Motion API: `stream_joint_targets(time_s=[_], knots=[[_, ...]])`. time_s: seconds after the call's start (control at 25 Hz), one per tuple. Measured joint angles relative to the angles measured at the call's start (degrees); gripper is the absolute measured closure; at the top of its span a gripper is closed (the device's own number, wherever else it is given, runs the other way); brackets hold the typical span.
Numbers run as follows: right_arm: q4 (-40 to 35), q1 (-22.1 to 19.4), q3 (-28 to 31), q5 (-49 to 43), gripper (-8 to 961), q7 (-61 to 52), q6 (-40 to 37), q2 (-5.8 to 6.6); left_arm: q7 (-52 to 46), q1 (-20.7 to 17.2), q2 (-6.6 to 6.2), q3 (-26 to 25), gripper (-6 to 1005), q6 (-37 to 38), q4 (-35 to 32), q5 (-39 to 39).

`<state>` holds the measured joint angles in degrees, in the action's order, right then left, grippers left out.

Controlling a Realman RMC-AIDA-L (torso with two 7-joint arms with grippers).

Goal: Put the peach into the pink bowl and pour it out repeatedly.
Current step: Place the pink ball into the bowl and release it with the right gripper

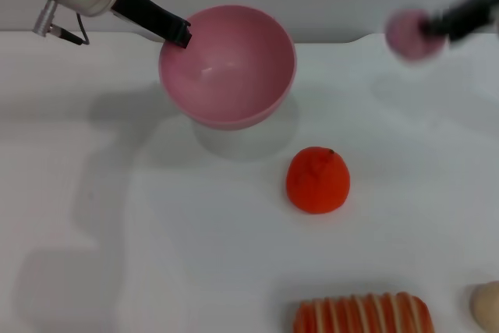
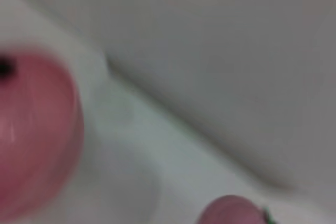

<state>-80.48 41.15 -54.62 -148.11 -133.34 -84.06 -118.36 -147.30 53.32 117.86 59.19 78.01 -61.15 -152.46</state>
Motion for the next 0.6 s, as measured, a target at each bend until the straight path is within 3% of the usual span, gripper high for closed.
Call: stream_joint_targets(time_s=[0.08, 0.28, 0.6], knots=[[-7.4, 0.1, 1.1, 4.4, 911, 0.0, 0.0, 0.02, 0.0, 0.0, 0.00, 0.1, 962, -0.1, 0.1, 0.1], [-12.5, 0.5, 0.4, 11.9, 902, 0.6, 0.4, 0.00, 0.0, 0.3, 0.00, 0.7, 962, -0.2, 1.0, 1.3], [-9.8, 2.1, -8.4, 22.1, 889, 4.6, 1.4, -0.08, 0.0, 0.6, 0.05, 0.9, 962, -1.3, 2.1, 2.0]])
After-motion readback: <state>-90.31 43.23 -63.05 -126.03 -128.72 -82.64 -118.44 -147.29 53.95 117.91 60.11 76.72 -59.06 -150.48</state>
